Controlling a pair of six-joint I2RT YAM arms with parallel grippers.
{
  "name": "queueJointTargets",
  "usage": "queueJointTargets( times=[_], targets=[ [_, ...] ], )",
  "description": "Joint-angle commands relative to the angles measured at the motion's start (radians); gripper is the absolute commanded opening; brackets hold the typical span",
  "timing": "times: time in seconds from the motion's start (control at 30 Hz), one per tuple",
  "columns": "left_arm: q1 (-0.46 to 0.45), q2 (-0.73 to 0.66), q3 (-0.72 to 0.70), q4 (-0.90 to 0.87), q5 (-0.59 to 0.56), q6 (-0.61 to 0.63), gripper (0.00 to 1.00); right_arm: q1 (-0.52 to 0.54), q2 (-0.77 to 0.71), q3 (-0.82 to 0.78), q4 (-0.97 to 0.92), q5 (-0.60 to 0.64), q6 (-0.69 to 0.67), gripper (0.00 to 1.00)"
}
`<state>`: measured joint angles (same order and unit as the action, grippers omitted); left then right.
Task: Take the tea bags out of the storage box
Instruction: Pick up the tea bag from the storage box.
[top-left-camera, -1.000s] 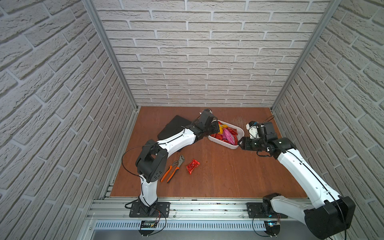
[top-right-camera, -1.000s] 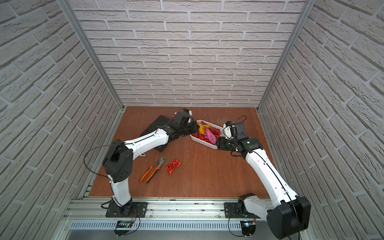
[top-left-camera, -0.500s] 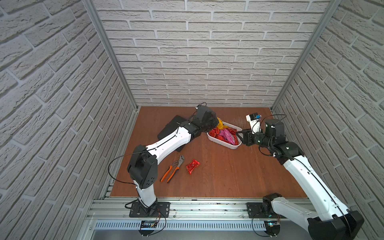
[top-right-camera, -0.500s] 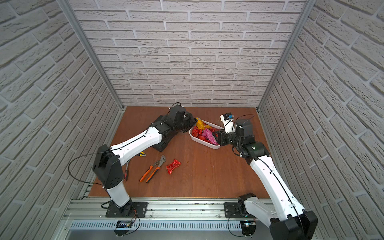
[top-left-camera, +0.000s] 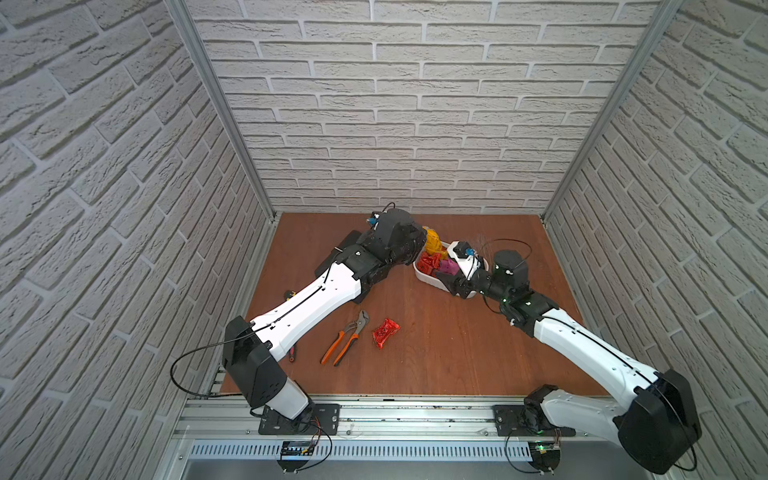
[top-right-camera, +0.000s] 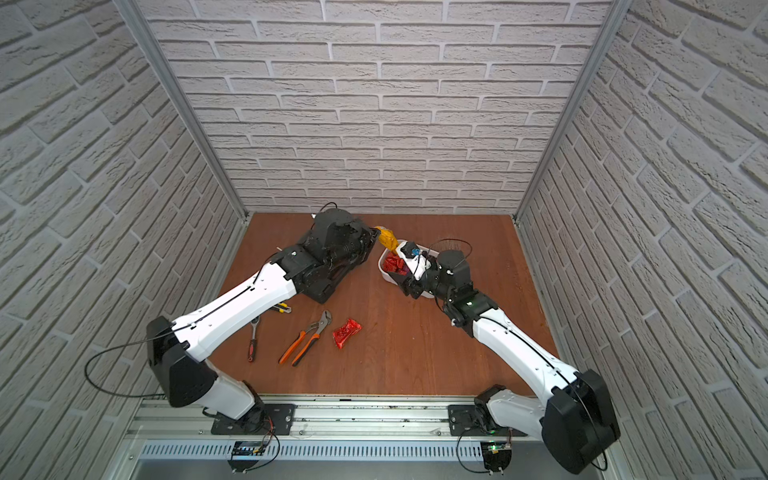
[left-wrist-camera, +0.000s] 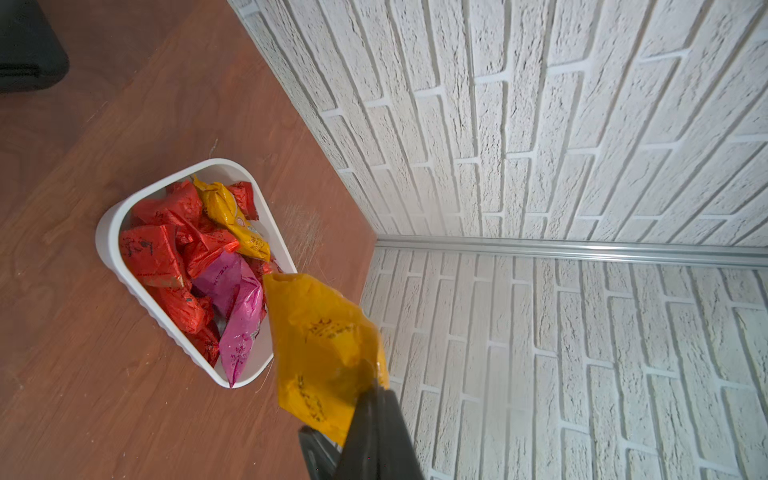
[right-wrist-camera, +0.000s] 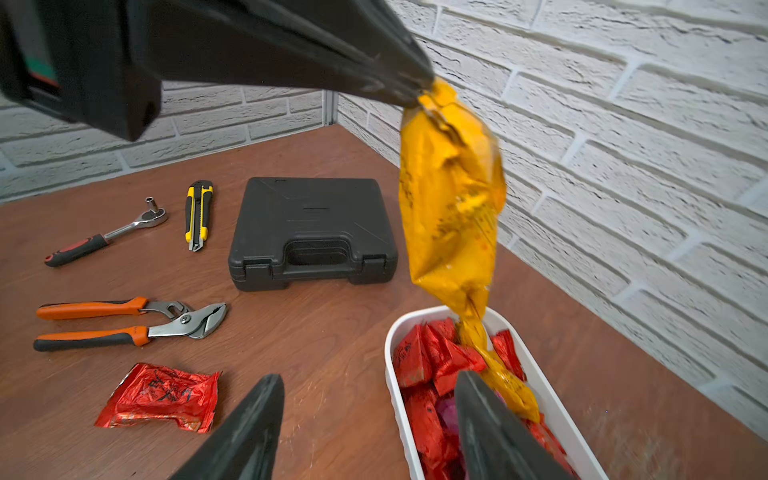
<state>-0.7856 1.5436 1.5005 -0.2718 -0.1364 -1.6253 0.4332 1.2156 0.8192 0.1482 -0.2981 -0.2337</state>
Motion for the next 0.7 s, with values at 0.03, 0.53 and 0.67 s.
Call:
queueJointTargets(
  times=[0.03, 0.53, 0.67],
  targets=[
    [-0.015, -0.031, -0.035, -0.036, -0.055, -0.052, 0.0, 0.028, 0.068, 0.031, 0.227, 0.07, -0.055, 0.71],
    [-0.028, -0.074, -0.078, -0.056, -0.097, -0.092, 0.0, 0.049, 0.143, 0.058, 0.296, 0.008, -0.035, 0.56],
    [-0.027, -0.081, -0.086, -0.056, -0.093, -0.104, 0.0, 0.055, 0.169, 0.082, 0.304, 0.003, -0.009, 0.37]
  ],
)
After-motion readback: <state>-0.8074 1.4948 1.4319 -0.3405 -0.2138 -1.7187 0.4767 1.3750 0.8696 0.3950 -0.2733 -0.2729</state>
